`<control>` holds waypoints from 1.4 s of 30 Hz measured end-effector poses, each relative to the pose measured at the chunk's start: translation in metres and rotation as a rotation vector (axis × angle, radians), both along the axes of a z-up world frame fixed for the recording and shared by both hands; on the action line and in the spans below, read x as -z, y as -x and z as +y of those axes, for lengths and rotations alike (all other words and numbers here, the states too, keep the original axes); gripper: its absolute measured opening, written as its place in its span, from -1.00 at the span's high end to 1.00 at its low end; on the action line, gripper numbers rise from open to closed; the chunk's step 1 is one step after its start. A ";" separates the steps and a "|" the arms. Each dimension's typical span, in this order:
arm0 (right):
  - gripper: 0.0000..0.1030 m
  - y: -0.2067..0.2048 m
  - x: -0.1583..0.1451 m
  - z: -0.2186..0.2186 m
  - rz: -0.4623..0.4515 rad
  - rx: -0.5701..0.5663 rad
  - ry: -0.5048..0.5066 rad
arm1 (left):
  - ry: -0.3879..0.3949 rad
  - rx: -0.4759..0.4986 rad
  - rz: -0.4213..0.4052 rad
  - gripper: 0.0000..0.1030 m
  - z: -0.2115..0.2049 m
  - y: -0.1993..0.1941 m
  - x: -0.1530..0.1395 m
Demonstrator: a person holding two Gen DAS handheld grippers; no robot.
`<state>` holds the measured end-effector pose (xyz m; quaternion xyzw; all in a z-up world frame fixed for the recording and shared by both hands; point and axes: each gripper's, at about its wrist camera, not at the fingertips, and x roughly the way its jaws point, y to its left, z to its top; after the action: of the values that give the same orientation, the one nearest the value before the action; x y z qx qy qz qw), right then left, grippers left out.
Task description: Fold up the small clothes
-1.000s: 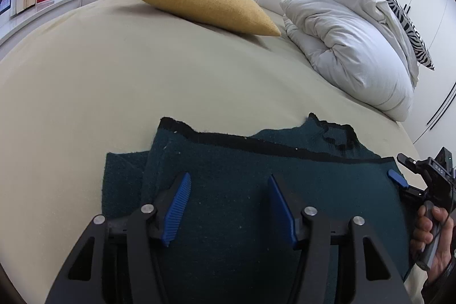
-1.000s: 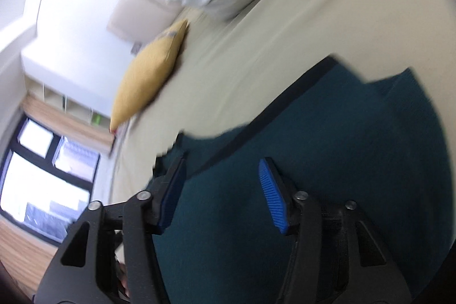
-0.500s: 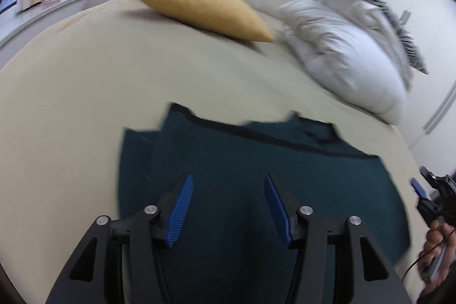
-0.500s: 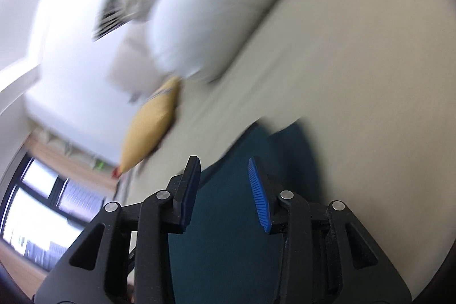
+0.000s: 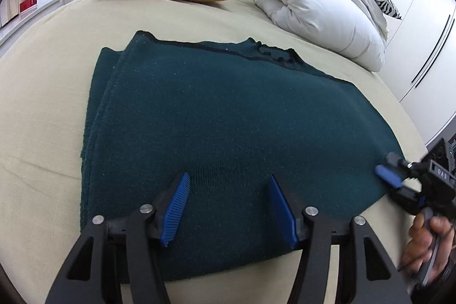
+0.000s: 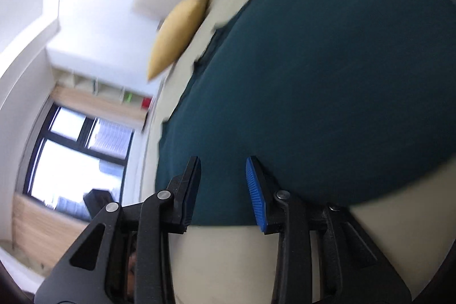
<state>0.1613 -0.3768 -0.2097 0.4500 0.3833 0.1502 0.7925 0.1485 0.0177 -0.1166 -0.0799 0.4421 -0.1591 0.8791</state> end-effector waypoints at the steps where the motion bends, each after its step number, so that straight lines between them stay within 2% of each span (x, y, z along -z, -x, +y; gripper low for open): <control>1: 0.39 0.007 0.000 -0.014 0.001 0.040 0.002 | 0.001 -0.001 -0.002 -0.17 0.001 -0.001 0.000; 2: 0.39 0.005 0.000 -0.028 0.005 0.096 0.008 | 0.000 -0.001 -0.005 -0.17 0.001 0.000 0.002; 6: 0.37 0.044 -0.020 -0.077 0.017 0.297 0.116 | 0.011 0.001 -0.005 -0.17 0.003 0.002 0.003; 8: 0.32 0.061 -0.030 -0.092 0.010 0.337 0.135 | 0.017 0.001 -0.005 -0.17 0.003 0.003 0.003; 11: 0.04 0.078 -0.050 -0.095 -0.013 0.376 0.212 | 0.019 0.001 -0.008 -0.17 0.004 0.004 0.003; 13: 0.02 0.083 -0.067 -0.083 -0.043 0.354 0.279 | 0.022 0.001 -0.008 -0.17 0.004 0.003 0.003; 14: 0.00 0.067 -0.073 -0.065 -0.047 0.343 0.297 | 0.021 0.003 -0.008 -0.17 0.003 0.003 0.003; 20: -0.01 0.046 -0.114 0.006 -0.118 0.222 0.472 | 0.015 0.007 -0.015 -0.17 0.004 0.005 0.003; 24: -0.32 0.043 -0.142 0.045 -0.174 0.199 0.607 | 0.003 0.009 -0.016 -0.17 0.003 0.007 0.001; 26: -0.47 0.040 -0.154 0.063 -0.206 0.218 0.701 | 0.030 0.001 -0.014 -0.17 0.009 0.011 -0.003; 28: -0.62 0.039 -0.165 0.076 -0.248 0.222 0.748 | 0.071 -0.043 -0.012 -0.17 0.026 0.014 -0.009; 30: -0.91 0.037 -0.174 0.090 -0.293 0.212 0.795 | 0.102 -0.106 -0.026 -0.18 0.047 0.019 -0.019; 32: -0.92 0.033 -0.182 0.102 -0.331 0.201 0.833 | 0.148 -0.168 -0.056 -0.28 0.073 0.022 -0.030; 33: -0.92 0.029 -0.186 0.108 -0.341 0.178 0.833 | 0.158 -0.198 -0.062 -0.41 0.085 0.022 -0.034; 36: -0.92 0.011 -0.189 0.117 -0.320 0.078 0.752 | 0.195 -0.230 -0.017 -0.46 0.109 0.007 -0.030; 38: -0.91 -0.006 -0.184 0.119 -0.294 -0.010 0.597 | 0.258 -0.236 0.035 -0.46 0.121 -0.006 -0.021; 42: -0.87 -0.033 -0.162 0.109 -0.222 -0.036 0.345 | 0.401 -0.222 0.166 -0.46 0.133 -0.030 0.007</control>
<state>0.1947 -0.2681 -0.0473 0.2814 0.3216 0.1454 0.8923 0.1782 0.1507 -0.1239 -0.3136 0.4609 -0.1390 0.8185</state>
